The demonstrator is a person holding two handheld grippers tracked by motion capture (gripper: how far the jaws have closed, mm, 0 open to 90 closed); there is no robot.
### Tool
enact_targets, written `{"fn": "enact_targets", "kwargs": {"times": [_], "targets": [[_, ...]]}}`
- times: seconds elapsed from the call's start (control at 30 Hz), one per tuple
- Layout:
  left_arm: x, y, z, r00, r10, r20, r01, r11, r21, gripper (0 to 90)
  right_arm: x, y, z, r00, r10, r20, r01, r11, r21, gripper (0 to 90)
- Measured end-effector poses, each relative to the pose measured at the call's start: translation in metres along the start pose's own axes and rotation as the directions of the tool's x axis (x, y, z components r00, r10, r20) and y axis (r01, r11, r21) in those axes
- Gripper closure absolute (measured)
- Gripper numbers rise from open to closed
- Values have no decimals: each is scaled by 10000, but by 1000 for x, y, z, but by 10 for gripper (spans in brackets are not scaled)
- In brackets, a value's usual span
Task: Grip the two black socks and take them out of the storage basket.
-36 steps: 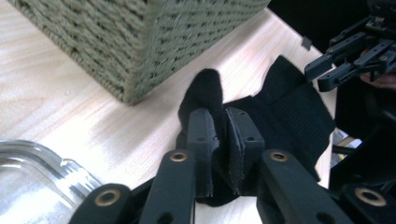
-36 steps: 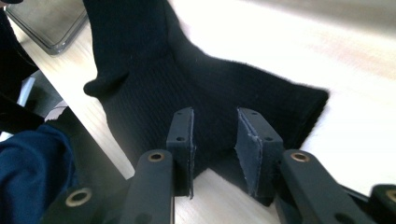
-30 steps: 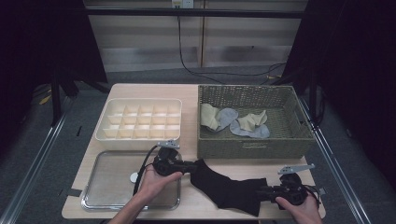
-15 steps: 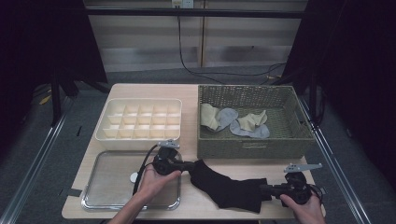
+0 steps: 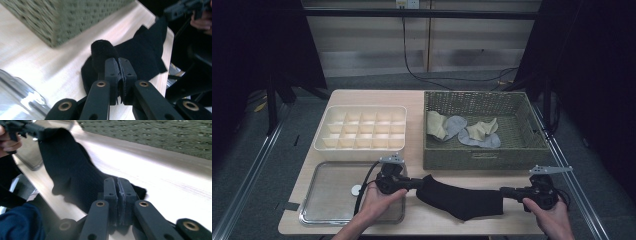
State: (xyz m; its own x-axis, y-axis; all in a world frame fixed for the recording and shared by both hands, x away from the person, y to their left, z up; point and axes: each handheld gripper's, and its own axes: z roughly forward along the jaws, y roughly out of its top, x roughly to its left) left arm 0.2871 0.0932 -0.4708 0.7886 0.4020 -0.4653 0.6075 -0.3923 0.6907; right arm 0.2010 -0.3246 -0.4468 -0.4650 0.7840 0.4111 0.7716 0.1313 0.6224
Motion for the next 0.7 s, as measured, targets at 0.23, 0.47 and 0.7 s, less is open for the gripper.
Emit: {"fn": "enact_targets", "kwargs": {"times": [0.23, 0.47, 0.7], "targets": [[1, -4, 8, 9999, 126, -111, -122, 9991, 407, 803, -11, -2, 18, 9993, 109, 357, -115, 9998, 156, 821], [10, -2, 7, 9987, -57, -503, 79, 9990, 442, 652, -9, -12, 17, 9979, 266, 593, -268, 9996, 27, 721], [12, 2, 7, 9972, -85, -749, 105, 9996, 269, 597, -4, -21, 22, 9972, 279, 693, -308, 9987, 415, 715]]}}
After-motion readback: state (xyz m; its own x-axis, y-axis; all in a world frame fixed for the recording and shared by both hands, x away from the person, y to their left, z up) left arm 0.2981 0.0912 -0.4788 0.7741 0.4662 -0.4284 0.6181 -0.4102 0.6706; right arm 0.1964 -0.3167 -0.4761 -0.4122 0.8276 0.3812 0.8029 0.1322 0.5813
